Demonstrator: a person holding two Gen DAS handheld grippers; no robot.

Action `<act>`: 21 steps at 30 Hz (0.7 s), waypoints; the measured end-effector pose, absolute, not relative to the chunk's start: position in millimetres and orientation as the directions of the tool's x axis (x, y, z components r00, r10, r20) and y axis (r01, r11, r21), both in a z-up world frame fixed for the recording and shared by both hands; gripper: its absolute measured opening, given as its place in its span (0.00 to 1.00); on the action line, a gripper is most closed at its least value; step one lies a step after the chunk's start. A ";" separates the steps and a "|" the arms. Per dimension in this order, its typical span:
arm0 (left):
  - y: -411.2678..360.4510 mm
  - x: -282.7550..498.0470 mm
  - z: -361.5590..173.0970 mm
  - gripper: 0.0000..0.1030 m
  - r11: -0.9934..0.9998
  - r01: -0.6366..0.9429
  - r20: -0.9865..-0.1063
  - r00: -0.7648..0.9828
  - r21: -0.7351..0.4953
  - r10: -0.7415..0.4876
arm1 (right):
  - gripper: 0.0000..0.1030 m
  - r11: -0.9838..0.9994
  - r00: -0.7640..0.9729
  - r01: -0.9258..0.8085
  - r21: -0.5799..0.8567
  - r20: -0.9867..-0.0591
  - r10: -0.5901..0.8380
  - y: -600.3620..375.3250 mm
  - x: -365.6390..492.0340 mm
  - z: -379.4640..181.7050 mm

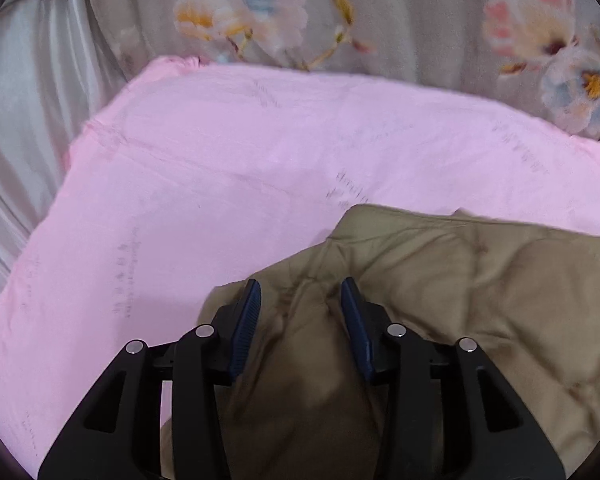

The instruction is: Fold large clothes

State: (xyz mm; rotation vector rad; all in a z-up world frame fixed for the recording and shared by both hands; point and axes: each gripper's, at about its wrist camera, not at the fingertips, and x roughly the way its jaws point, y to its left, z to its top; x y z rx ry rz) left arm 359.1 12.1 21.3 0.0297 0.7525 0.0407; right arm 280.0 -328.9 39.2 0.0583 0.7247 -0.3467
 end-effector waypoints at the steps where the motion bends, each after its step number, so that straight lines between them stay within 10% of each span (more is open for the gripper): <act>1: 5.6 346.0 34.3 0.38 1.000 -0.004 -0.663 0.749 0.018 0.015 | 0.06 0.950 0.729 0.309 -0.041 -0.632 -0.264 -319.2 270.5 51.3; 21: -102.5 277.6 1.6 0.30 0.990 0.117 -0.588 0.807 0.074 -0.051 | 0.05 0.985 0.784 0.151 -0.083 -0.597 -0.171 -220.0 243.2 8.7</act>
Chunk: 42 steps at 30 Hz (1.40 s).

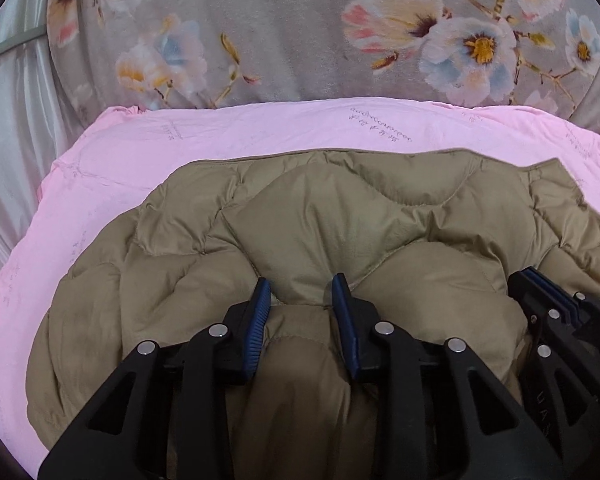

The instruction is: Fold large clothes

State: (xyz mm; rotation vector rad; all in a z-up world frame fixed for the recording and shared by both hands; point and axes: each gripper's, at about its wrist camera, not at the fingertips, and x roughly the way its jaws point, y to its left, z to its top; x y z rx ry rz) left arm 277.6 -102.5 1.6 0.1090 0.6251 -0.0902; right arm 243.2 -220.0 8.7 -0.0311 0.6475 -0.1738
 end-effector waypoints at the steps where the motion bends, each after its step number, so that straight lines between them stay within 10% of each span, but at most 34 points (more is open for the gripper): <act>1: -103.6 278.6 -0.5 0.30 0.990 0.116 -0.587 0.808 0.078 -0.048 | 0.05 0.984 0.781 0.153 -0.087 -0.600 -0.174 -220.0 244.1 8.2; 42: -83.9 219.0 -10.2 0.32 0.985 0.155 -0.565 0.820 0.069 -0.090 | 0.13 0.996 0.780 0.093 0.003 -0.622 -0.071 -201.9 179.0 10.9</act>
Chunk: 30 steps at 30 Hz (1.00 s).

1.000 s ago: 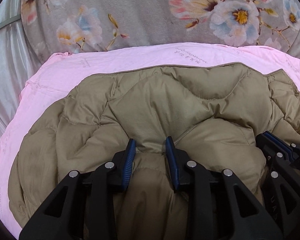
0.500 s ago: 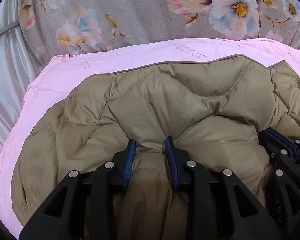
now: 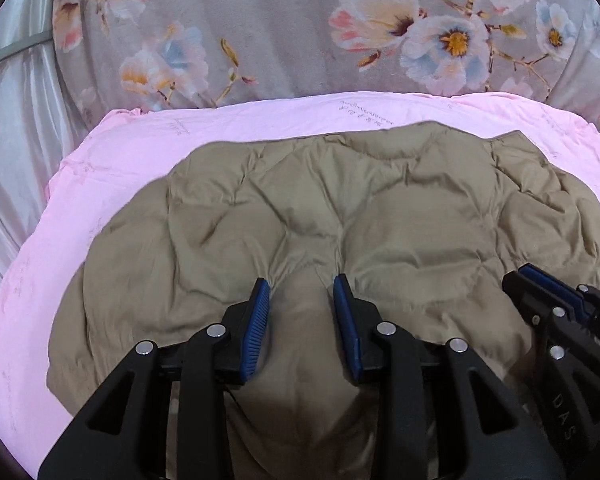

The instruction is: Fold large clothes

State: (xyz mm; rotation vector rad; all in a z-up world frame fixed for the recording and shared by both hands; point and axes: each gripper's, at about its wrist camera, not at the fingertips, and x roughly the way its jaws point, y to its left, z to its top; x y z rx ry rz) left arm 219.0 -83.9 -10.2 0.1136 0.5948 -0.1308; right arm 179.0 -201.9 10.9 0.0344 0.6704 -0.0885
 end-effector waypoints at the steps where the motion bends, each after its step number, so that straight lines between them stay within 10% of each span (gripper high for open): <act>1: -83.6 214.8 -13.2 0.32 0.986 0.151 -0.558 0.825 0.071 -0.086 | 0.13 0.996 0.781 0.094 0.001 -0.620 -0.074 -200.3 176.1 8.8; 30: -101.3 220.4 -28.1 0.33 0.977 0.138 -0.594 0.804 0.162 -0.015 | 0.12 0.993 0.749 0.106 0.042 -0.660 -0.052 -205.5 179.3 -2.0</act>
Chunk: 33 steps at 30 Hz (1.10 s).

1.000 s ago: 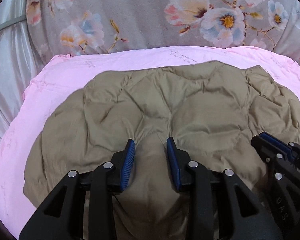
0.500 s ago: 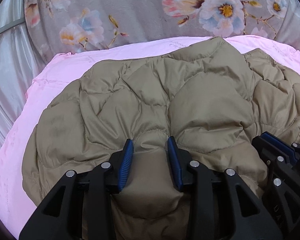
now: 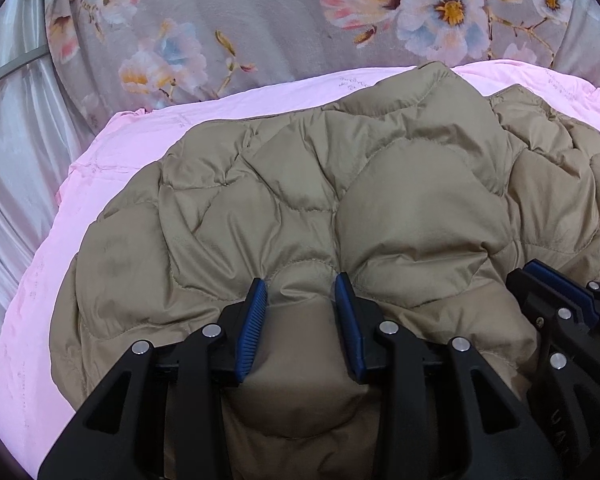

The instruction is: Fold large clothes

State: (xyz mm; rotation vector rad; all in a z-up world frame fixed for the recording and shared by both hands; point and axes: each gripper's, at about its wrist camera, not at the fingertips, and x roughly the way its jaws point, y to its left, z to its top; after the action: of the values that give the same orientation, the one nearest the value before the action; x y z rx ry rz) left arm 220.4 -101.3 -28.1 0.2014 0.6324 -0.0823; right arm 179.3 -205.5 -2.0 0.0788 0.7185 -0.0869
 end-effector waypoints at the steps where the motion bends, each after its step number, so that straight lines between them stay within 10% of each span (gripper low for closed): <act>1: -96.7 219.3 -26.9 0.34 0.981 0.144 -0.593 0.804 0.131 -0.038 | 0.12 0.993 0.750 0.106 0.043 -0.659 -0.052 -206.0 179.2 -1.9; 6: -48.4 192.7 -12.7 0.42 0.983 0.160 -0.588 0.789 -0.085 -0.179 | 0.12 0.992 0.768 0.110 0.061 -0.638 -0.046 -206.5 162.3 10.7; 9: -0.7 172.2 -6.6 0.72 0.979 0.086 -0.580 0.795 -0.185 -0.179 | 0.12 0.986 0.789 0.093 0.135 -0.615 0.010 -207.1 146.0 22.3; 18: 125.9 191.7 -72.5 0.76 0.820 -0.157 -0.672 0.666 -0.550 -0.323 | 0.15 0.981 0.749 0.043 0.190 -0.655 0.094 -181.1 156.2 13.4; 25: 102.2 214.6 -70.4 0.84 0.822 -0.076 -0.643 0.665 -0.564 -0.380 | 0.15 0.987 0.755 0.049 0.156 -0.652 0.066 -178.6 159.4 -1.6; 29: 87.0 217.2 -52.4 0.27 0.840 -0.027 -0.637 0.666 -0.542 -0.389 | 0.12 0.989 0.736 0.057 0.134 -0.675 0.049 -177.3 163.4 3.3; 33: 106.0 192.4 -15.6 0.16 0.821 0.088 -0.555 0.695 -0.564 -0.456 | 0.12 0.977 0.748 0.108 0.183 -0.662 0.042 -188.4 155.9 21.3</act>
State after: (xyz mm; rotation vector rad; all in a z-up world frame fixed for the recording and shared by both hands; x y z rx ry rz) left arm 192.4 106.0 -15.6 -0.5336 0.7465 -0.3203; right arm 155.9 -188.4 21.3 0.2158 0.7261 -0.0364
